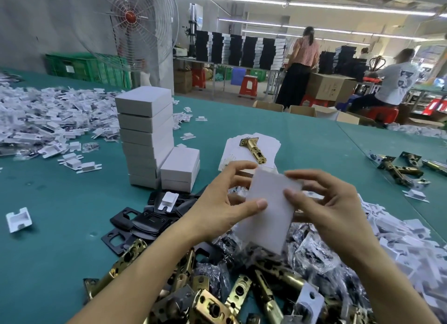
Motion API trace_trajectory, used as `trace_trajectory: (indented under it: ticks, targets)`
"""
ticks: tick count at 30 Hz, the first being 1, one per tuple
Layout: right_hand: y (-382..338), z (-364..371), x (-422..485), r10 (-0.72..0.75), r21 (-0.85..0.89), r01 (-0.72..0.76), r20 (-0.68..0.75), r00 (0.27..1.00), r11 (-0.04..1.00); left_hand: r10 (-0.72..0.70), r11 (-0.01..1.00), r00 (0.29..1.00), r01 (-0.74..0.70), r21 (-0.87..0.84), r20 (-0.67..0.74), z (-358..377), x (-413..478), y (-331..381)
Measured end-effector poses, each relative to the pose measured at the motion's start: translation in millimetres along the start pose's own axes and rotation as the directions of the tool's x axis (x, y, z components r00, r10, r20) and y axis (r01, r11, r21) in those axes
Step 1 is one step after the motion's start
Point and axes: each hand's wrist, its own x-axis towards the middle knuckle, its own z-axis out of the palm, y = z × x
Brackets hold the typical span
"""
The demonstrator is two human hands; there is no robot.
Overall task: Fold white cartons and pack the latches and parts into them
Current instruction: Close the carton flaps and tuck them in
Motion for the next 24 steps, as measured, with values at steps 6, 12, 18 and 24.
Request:
trace_trajectory:
  ticks: [6, 12, 18, 24]
  targets:
    - [-2.4, 9.8, 4.5, 0.301, 0.441, -0.178, -0.225, 0.927, 0.88, -0.181, 0.959, 0.97, 0.211, -0.191, 0.164, 2.8, -4.6, 14.4]
    - [0.7, 29.6, -1.3, 0.398, 0.445, -0.29, -0.171, 0.901, 0.847, -0.21, 0.965, 0.972, 0.188, -0.181, -0.109, 6.4, -1.4, 18.1]
    - [-1.7, 49.1, 21.2, 0.431, 0.37, -0.369, -0.1, 0.897, 0.853, -0.163, 0.979, 0.936, 0.193, 0.065, -0.311, -14.9, 8.3, 8.3]
    - [-2.8, 90.4, 80.4, 0.421, 0.187, -0.438, 0.127, 0.898, 0.879, -0.346, 0.919, 0.766, 0.163, -0.358, -0.541, -46.1, 24.6, -12.3]
